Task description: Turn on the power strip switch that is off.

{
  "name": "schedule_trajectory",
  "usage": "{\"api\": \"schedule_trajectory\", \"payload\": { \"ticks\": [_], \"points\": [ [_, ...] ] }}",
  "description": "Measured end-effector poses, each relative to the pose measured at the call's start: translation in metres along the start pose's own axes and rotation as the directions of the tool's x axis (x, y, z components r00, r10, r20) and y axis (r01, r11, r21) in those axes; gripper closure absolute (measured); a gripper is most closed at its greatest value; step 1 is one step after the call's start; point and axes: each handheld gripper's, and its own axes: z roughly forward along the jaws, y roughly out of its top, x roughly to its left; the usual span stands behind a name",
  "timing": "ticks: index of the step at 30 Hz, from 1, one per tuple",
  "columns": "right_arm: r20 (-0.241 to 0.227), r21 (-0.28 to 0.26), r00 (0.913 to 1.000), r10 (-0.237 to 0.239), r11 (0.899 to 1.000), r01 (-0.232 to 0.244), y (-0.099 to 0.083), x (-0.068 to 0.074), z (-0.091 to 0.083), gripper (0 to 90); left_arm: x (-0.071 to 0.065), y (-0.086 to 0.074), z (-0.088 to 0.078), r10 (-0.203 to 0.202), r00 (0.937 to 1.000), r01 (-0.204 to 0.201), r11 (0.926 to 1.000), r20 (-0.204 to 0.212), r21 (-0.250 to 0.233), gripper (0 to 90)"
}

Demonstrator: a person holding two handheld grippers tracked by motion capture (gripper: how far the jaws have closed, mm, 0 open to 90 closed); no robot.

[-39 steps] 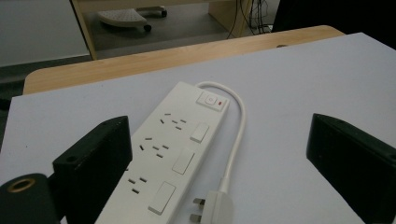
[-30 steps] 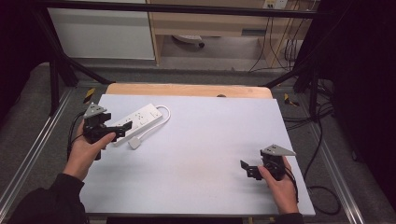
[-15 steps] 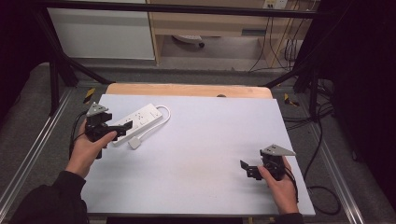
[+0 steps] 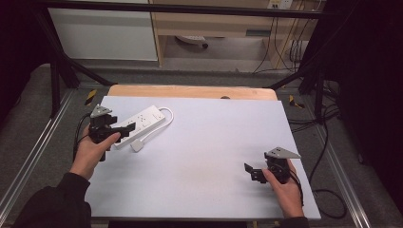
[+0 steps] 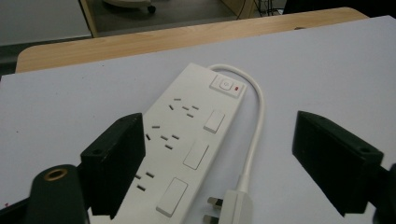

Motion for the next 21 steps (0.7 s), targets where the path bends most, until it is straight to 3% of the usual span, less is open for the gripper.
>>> {"api": "schedule_trajectory", "payload": {
  "ticks": [21],
  "points": [
    [-0.005, 0.011, 1.0000, 0.000, 1.000, 0.000, -0.0001, 0.0010, 0.0014, 4.7, -0.0078, 0.0003, 0.0092, 0.017, 0.9998, -0.018, 0.9995, 0.010, 0.026, 46.4]
  ]
}}
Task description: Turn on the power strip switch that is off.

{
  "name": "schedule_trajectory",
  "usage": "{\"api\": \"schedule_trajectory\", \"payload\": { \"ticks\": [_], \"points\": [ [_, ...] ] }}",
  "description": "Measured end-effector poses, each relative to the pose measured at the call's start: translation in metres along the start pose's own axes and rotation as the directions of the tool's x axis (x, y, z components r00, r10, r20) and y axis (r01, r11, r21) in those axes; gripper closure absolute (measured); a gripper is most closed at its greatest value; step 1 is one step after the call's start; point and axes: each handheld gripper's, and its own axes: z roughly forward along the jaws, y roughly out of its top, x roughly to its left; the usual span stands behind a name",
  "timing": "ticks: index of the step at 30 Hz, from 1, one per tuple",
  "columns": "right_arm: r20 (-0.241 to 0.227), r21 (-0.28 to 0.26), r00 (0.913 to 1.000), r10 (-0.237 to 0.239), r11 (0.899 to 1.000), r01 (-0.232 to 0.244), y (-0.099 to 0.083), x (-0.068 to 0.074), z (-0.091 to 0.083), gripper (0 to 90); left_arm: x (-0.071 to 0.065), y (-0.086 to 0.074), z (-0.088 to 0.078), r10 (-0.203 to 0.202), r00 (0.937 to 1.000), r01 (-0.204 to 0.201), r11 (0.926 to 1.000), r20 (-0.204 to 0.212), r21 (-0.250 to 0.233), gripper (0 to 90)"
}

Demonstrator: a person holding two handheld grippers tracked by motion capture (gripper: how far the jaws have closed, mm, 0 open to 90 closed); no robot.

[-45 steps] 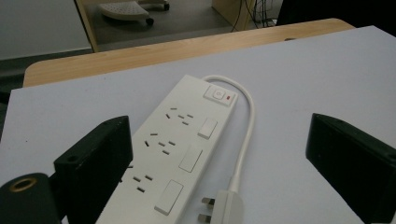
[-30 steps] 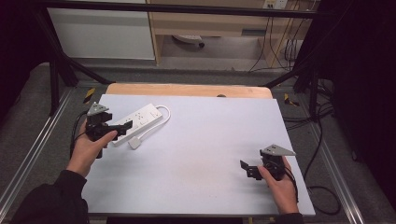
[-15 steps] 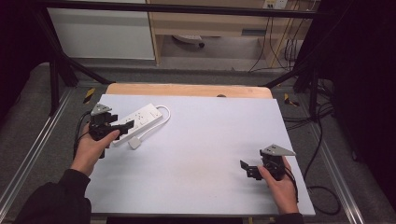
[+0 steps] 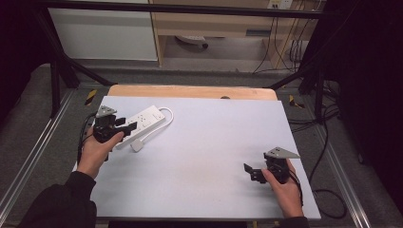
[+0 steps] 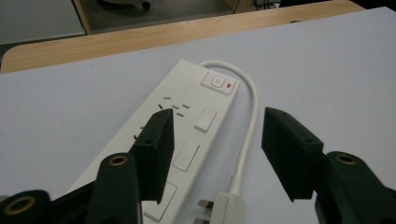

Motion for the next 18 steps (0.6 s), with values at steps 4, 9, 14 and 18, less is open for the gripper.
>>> {"api": "schedule_trajectory", "payload": {
  "ticks": [4, 9, 14, 18],
  "points": [
    [0.000, 0.000, 1.0000, 0.002, 1.000, -0.002, 0.000, 0.000, 0.000, 4.8, -0.001, 0.000, 0.003, 0.003, 1.0000, -0.003, 0.9999, -0.002, 0.012, 53.5],
    [0.001, 0.001, 1.0000, 0.005, 1.000, -0.005, -0.001, 0.000, 0.000, 4.8, -0.001, -0.001, 0.007, 0.002, 1.0000, -0.002, 0.9995, 0.002, 0.032, 58.1],
    [0.003, 0.002, 1.0000, 0.006, 1.000, -0.006, -0.001, -0.001, 0.001, 4.9, 0.000, -0.002, 0.010, -0.007, 0.9999, 0.006, 0.9993, 0.014, 0.037, 64.5],
    [0.002, 0.005, 1.0000, 0.008, 1.000, -0.008, -0.001, 0.000, 0.001, 4.9, -0.003, -0.001, 0.012, -0.002, 0.9995, 0.001, 0.9995, 0.032, 0.032, 69.3]
  ]
}}
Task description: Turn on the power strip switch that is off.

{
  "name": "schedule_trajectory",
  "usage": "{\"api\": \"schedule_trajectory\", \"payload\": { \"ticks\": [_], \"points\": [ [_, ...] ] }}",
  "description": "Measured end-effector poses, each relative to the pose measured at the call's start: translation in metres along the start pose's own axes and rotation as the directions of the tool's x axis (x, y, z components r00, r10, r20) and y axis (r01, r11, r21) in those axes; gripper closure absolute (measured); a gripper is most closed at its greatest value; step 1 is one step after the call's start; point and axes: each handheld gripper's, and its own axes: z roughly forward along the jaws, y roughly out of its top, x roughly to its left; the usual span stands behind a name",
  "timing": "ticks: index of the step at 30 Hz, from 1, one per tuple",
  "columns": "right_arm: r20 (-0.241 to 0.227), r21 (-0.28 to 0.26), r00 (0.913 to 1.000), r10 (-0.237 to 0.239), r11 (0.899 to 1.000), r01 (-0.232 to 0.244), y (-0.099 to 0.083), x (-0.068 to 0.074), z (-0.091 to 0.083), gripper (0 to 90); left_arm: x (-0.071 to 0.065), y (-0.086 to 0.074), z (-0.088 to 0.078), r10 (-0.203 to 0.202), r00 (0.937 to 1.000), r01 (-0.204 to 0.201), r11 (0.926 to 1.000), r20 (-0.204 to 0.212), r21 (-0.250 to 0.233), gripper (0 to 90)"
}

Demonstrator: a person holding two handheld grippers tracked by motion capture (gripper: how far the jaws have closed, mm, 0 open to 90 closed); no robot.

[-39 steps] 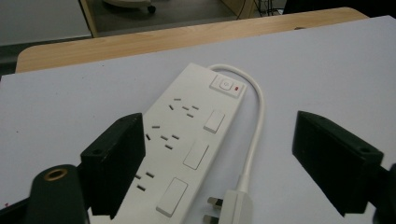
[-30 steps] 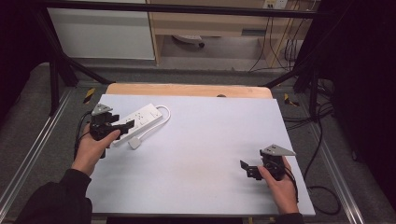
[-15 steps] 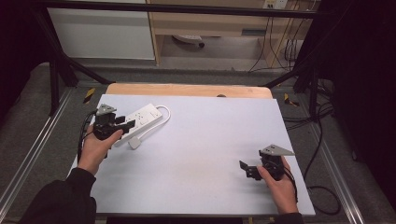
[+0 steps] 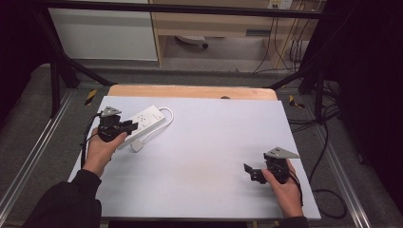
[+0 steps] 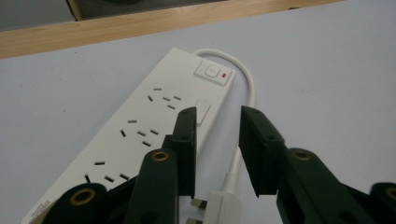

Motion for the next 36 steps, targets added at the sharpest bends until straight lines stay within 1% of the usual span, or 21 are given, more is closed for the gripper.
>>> {"api": "schedule_trajectory", "payload": {
  "ticks": [1, 3, 4, 6, 7, 8, 9, 13, 15, 17, 18, 22, 24, 27, 30, 34, 36],
  "points": [
    [-0.001, -0.001, 1.0000, 0.002, 1.000, -0.002, 0.000, 0.000, 0.000, 4.9, -0.001, 0.000, 0.001, -0.002, 1.0000, 0.002, 1.0000, 0.004, 0.000, 71.5],
    [-0.001, -0.002, 1.0000, 0.000, 1.000, 0.000, 0.000, 0.000, 0.000, 5.0, -0.001, 0.000, 0.002, 0.001, 0.9999, -0.001, 1.0000, 0.011, 0.004, 72.4],
    [0.002, -0.002, 1.0000, -0.006, 1.000, 0.006, 0.000, 0.000, -0.001, 5.0, -0.001, -0.001, 0.003, 0.005, 0.9999, -0.005, 1.0000, 0.012, 0.005, 75.0],
    [0.003, -0.004, 1.0000, -0.007, 1.000, 0.007, 0.000, 0.000, -0.001, 5.0, -0.002, -0.001, 0.005, 0.001, 0.9998, -0.001, 1.0000, 0.021, 0.005, 76.1],
    [0.003, -0.006, 1.0000, -0.008, 1.000, 0.008, 0.000, -0.001, -0.001, 5.0, -0.003, -0.002, 0.005, 0.013, 0.9997, -0.013, 0.9999, 0.022, 0.009, 76.8],
    [0.004, -0.003, 1.0000, -0.008, 1.000, 0.008, 0.000, 0.000, -0.001, 5.0, -0.003, -0.002, 0.006, 0.019, 0.9997, -0.019, 0.9997, 0.018, 0.013, 78.9],
    [0.004, -0.003, 1.0000, -0.008, 1.000, 0.008, 0.000, 0.000, -0.001, 5.0, -0.004, -0.003, 0.007, 0.021, 0.9996, -0.022, 0.9996, 0.021, 0.016, 78.9],
    [0.004, 0.000, 1.0000, -0.009, 1.000, 0.009, 0.000, 0.000, -0.001, 5.1, -0.002, -0.003, 0.010, 0.018, 0.9994, -0.019, 0.9996, 0.030, 0.021, 82.9],
    [0.004, -0.002, 0.9999, -0.011, 1.000, 0.011, 0.000, -0.001, -0.001, 5.1, -0.001, -0.004, 0.012, 0.022, 0.9994, -0.023, 0.9994, 0.027, 0.028, 84.0],
    [0.003, -0.003, 1.0000, -0.007, 1.000, 0.007, 0.000, -0.001, -0.001, 5.0, 0.002, -0.004, 0.014, 0.017, 0.9996, -0.017, 0.9995, 0.023, 0.026, 84.7],
    [0.003, -0.002, 1.0000, -0.006, 1.000, 0.006, 0.000, -0.001, -0.001, 5.1, 0.003, -0.004, 0.016, 0.011, 0.9997, -0.012, 0.9997, 0.023, 0.022, 86.5],
    [0.003, -0.003, 1.0000, -0.008, 1.000, 0.008, 0.000, -0.001, -0.001, 5.1, 0.007, -0.005, 0.022, 0.003, 0.9997, -0.004, 0.9996, 0.026, 0.030, 89.6],
    [0.003, -0.003, 1.0000, -0.006, 1.000, 0.006, 0.000, -0.001, -0.001, 5.1, 0.009, -0.005, 0.025, 0.009, 0.9997, -0.010, 0.9992, 0.024, 0.039, 90.0],
    [0.004, -0.001, 1.0000, -0.004, 1.000, 0.004, -0.001, -0.002, -0.001, 5.1, 0.013, -0.005, 0.028, -0.003, 0.9997, 0.002, 0.9992, 0.023, 0.039, 90.0],
    [0.003, -0.005, 1.0000, 0.000, 1.000, 0.000, -0.001, -0.002, -0.001, 5.1, 0.015, -0.005, 0.031, 0.008, 0.9998, -0.008, 0.9989, 0.017, 0.046, 90.0],
    [0.002, -0.004, 1.0000, -0.001, 1.000, 0.001, -0.001, -0.002, -0.001, 5.1, 0.017, -0.008, 0.037, 0.014, 0.9998, -0.015, 0.9973, 0.015, 0.071, 90.0],
    [0.002, -0.003, 1.0000, -0.001, 1.000, 0.001, -0.001, -0.002, -0.002, 5.2, 0.018, -0.008, 0.038, 0.017, 0.9998, -0.018, 0.9976, 0.008, 0.066, 90.0]
  ]
}}
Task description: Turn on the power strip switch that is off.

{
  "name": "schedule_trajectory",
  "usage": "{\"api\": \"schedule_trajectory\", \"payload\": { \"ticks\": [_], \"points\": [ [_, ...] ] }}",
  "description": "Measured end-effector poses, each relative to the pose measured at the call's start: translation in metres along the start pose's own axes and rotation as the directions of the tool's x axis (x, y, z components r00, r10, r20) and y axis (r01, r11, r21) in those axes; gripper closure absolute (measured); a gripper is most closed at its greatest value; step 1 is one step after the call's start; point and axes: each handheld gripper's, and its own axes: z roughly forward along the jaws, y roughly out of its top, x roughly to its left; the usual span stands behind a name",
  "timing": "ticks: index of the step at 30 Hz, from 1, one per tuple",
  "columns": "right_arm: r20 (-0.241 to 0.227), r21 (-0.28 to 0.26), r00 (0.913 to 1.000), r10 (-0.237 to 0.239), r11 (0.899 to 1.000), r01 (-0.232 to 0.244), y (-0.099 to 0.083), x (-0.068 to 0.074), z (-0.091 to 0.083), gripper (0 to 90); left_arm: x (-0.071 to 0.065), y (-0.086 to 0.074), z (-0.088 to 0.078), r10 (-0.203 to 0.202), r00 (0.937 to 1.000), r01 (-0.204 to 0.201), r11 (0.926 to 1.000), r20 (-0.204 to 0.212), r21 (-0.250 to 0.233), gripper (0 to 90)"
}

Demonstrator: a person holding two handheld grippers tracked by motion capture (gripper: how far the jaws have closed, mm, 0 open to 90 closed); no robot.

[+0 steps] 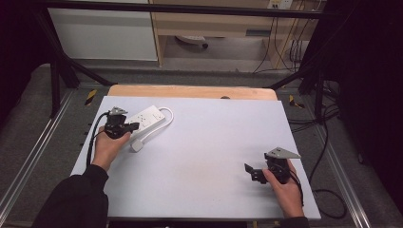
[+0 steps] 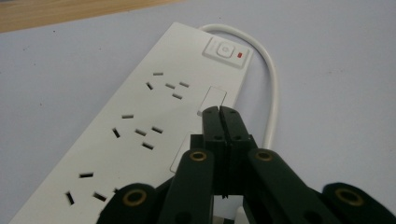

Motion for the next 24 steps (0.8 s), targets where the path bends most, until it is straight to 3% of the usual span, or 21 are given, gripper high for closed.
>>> {"api": "schedule_trajectory", "payload": {
  "ticks": [20, 22, 24],
  "points": [
    [0.015, -0.005, 0.9998, 0.012, 1.000, -0.012, -0.005, -0.002, -0.009, 5.1, 0.005, -0.003, 0.013, 0.024, 0.9996, -0.023, 0.9993, -0.018, 0.031, 90.0],
    [0.015, -0.005, 0.9998, 0.011, 1.000, -0.011, -0.006, -0.002, -0.009, 5.1, 0.005, -0.004, 0.014, 0.012, 0.9998, -0.012, 0.9995, -0.014, 0.029, 90.0],
    [0.016, -0.005, 0.9998, 0.012, 1.000, -0.012, -0.006, -0.002, -0.010, 5.0, 0.004, -0.003, 0.015, 0.034, 0.9992, -0.034, 0.9988, -0.021, 0.035, 90.0]
  ]
}}
